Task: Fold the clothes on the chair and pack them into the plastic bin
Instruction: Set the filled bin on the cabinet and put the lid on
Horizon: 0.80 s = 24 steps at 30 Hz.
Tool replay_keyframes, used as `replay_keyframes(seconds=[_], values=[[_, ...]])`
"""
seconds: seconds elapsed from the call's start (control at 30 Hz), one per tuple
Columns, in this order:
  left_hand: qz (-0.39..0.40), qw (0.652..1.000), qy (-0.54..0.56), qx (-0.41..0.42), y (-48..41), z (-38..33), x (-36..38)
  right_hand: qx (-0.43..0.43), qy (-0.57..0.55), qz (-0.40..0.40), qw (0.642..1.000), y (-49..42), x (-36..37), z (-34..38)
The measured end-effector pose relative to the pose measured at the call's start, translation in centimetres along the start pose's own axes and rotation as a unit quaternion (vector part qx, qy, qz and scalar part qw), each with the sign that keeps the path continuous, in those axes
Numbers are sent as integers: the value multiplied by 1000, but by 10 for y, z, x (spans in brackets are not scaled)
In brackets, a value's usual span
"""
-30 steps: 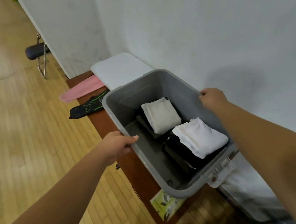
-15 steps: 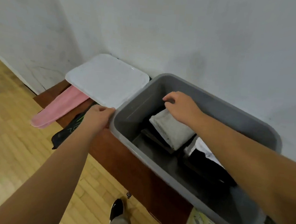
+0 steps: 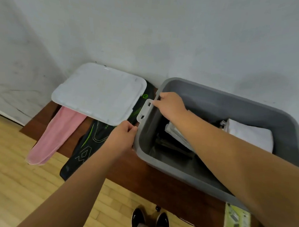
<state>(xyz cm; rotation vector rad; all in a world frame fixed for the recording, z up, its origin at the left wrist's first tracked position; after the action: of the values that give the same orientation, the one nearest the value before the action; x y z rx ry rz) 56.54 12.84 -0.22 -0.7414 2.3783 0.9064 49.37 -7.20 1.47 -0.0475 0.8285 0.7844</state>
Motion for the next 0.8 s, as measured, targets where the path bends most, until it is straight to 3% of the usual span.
replay_keyframes(seconds=[0.27,0.4,0.5,0.63,0.8], values=[[33,998,39,23,-1,8,-6,-13,-56,1,998,3,12,-2],[114,984,134,40,-16,16,-25,-14,-58,-7,998,5,14,-1],[76,987,140,-1,-61,40,-36,11,-75,-13,997,0,13,4],[3,992,-120,27,-133,74,-32,38,-113,-54,991,-3,26,6],[42,954,-275,109,-191,99,3,76,-161,-79,981,-3,36,12]])
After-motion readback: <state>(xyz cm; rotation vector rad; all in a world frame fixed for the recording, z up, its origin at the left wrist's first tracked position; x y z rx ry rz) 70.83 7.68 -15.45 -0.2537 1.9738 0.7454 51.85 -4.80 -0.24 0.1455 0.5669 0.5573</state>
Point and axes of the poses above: each hand's wrist, its own y-axis away from the middle knuckle, its own x-axis out of the palm, z = x × y, the point moved 2 cm from there along -y, towards the middle knuckle, and after that the axes turned 2 degrees about z, right-handed, at the moved point
